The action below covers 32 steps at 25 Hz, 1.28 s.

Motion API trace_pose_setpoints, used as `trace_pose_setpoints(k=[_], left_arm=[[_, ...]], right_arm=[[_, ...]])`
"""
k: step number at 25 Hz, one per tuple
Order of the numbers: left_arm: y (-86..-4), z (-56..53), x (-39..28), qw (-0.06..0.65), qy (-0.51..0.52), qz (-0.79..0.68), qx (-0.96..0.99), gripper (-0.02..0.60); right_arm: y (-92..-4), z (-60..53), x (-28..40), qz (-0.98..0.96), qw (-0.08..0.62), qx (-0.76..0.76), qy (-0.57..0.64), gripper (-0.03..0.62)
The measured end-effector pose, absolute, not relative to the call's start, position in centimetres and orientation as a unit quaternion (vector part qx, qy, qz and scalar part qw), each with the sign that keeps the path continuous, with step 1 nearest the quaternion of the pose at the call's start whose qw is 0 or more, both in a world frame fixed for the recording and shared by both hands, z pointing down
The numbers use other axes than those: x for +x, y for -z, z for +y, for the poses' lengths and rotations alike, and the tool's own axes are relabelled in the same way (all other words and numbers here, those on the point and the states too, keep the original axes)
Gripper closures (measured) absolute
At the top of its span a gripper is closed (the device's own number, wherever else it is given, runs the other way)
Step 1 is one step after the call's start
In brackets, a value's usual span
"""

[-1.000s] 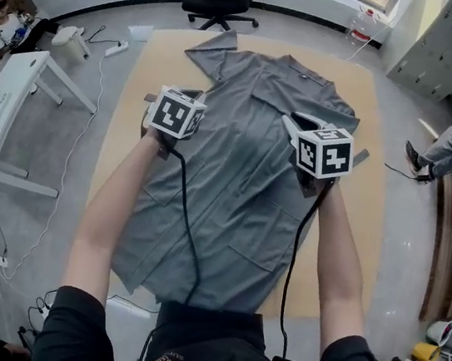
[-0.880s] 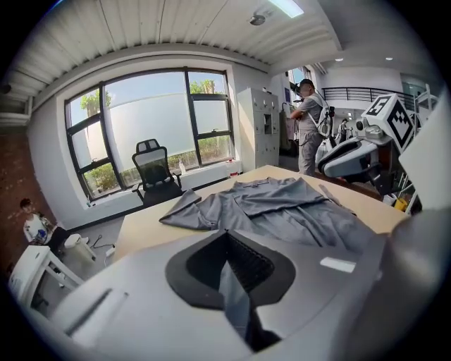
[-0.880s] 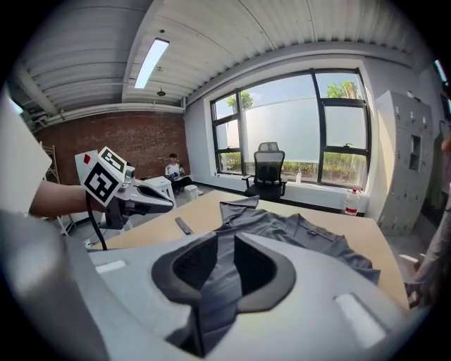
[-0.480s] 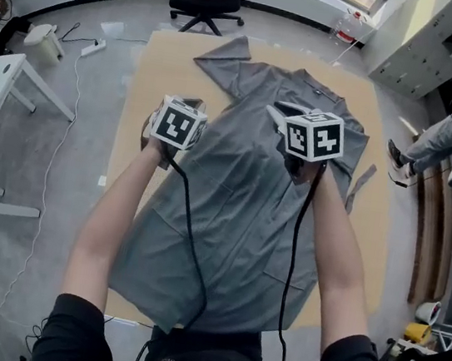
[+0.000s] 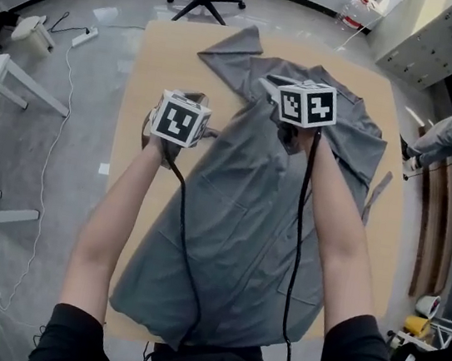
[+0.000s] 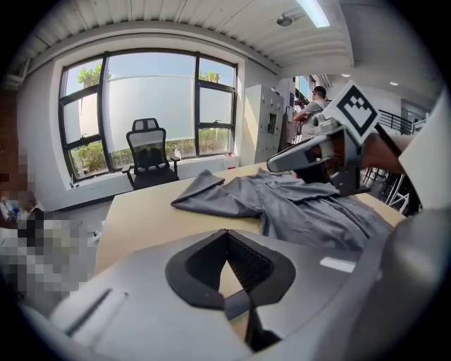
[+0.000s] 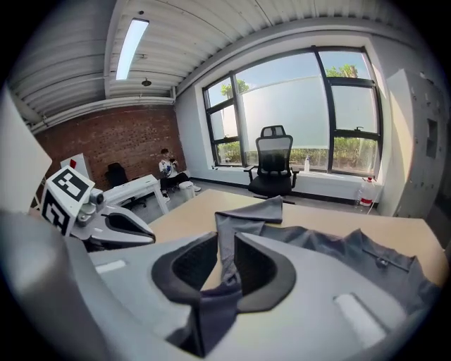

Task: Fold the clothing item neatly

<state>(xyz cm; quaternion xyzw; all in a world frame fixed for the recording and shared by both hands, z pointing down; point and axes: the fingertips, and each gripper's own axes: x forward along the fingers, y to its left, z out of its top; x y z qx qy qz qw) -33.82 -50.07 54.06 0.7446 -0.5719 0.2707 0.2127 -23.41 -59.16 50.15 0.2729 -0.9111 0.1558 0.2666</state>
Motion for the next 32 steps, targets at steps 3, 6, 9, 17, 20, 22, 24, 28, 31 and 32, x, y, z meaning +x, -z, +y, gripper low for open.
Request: trace_pose_setpoints(k=[3,6,9,17,20,22,24,28,31,32], left_arm=[[-55.4,-51.3,-34.0,0.217,-0.280,-0.569,0.742,0.574],[-56.9,-52.6,-34.3,0.225,-0.287,-0.572,0.735,0.574],[-57.9,-53.6,-34.4,0.235,-0.288,-0.572,0.731,0.574],[-58.8,-54.5,-35.2,0.237,-0.288,-0.574,0.729,0.574],[-59.0,-54.4,-35.4,0.238,-0.290,-0.575,0.727,0.574],[-59.0,-54.3,-35.5,0.239,-0.290,-0.575,0.727,0.574],[-59.0,-54.3,-35.5,0.240,-0.291,-0.574,0.727,0.574],[-58.9,-54.0,-35.3,0.244,-0.291,-0.571,0.728,0.574],[-58.5,-54.1,-34.6,0.241,-0.293,-0.568,0.731,0.574],[-58.3,-54.1,-34.3,0.238,-0.294,-0.566,0.732,0.574]], right_arm=[[-52.3,-62.7,-24.9,-0.908,0.270,0.273,-0.167,0.517],[-54.3,-66.2,-26.2,-0.905,0.274,0.276,-0.172,0.517],[-56.3,-68.4,-27.5,-0.903,0.281,0.275,-0.175,0.516],[-60.6,-71.1,-30.1,-0.891,0.311,0.284,-0.168,0.485],[-61.7,-71.5,-29.9,-0.878,0.337,0.296,-0.169,0.485],[-61.8,-71.3,-29.9,-0.877,0.347,0.290,-0.159,0.579],[-61.0,-71.1,-30.1,-0.886,0.331,0.283,-0.159,0.586],[-57.2,-70.2,-30.0,-0.907,0.280,0.272,-0.159,0.588],[-53.4,-68.8,-28.5,-0.920,0.241,0.276,-0.138,0.588],[-52.2,-68.1,-27.7,-0.923,0.230,0.279,-0.130,0.588]])
